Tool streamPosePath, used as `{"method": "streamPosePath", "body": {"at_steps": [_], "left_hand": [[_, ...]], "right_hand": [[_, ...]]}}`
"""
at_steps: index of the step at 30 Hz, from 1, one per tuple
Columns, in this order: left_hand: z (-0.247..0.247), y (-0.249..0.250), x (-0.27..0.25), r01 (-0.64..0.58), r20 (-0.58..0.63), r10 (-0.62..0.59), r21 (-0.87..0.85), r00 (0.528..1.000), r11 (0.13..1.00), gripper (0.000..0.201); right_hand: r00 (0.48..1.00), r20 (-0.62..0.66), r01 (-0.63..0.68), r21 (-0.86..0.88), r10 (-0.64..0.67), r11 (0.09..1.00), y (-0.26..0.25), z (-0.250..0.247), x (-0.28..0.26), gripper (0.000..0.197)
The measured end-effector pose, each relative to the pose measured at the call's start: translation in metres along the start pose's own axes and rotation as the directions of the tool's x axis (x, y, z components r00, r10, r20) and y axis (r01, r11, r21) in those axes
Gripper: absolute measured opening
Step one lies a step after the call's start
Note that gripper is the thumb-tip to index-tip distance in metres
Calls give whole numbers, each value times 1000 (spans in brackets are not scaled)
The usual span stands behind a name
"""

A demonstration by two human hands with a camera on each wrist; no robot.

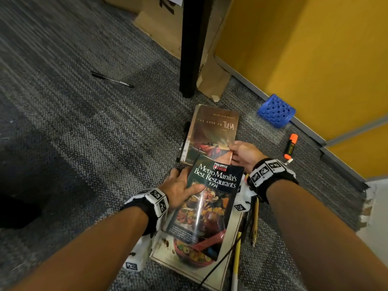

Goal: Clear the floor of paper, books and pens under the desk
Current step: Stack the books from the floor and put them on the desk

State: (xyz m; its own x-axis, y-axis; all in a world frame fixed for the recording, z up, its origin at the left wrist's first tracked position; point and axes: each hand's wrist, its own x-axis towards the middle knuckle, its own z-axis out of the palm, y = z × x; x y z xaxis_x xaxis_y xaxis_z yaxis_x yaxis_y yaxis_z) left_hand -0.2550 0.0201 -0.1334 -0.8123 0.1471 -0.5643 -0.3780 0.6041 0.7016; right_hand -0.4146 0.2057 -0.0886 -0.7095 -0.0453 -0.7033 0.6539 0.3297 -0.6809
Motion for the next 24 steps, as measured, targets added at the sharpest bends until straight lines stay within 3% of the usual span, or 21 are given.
{"method": "streamPosePath", "body": {"at_steps": [6, 10, 13, 18, 21, 24], "left_hand": [[-1, 1, -2, -2, 1, 2, 12, 1000, 1000, 82], [-2, 4, -4, 0, -11, 0, 2, 1000, 1000, 77], [-2, 5, -3, -2, -18, 2, 0, 1000, 1000, 77], [-1, 0, 1, 21, 5, -21, -14, 1000, 1000, 84], [-1, 1, 2, 25, -1, -25, -9, 1000, 1000, 81], [-1, 1, 1, 29, 0, -29, -5, 1000, 1000, 80]], "right_hand": [[988, -8, 157, 62, -157, 986, -8, 9, -6, 19], [945, -14, 327, 100, -327, 940, -15, 12, -19, 13], [894, -121, 447, 200, -431, 872, -35, 5, -32, 14], [832, -315, 550, 359, -457, 754, -66, -18, -67, 16], [855, -268, 519, 409, -445, 750, -59, -36, -99, 19], [933, -161, 359, 416, -321, 836, -22, -47, -129, 33]]}}
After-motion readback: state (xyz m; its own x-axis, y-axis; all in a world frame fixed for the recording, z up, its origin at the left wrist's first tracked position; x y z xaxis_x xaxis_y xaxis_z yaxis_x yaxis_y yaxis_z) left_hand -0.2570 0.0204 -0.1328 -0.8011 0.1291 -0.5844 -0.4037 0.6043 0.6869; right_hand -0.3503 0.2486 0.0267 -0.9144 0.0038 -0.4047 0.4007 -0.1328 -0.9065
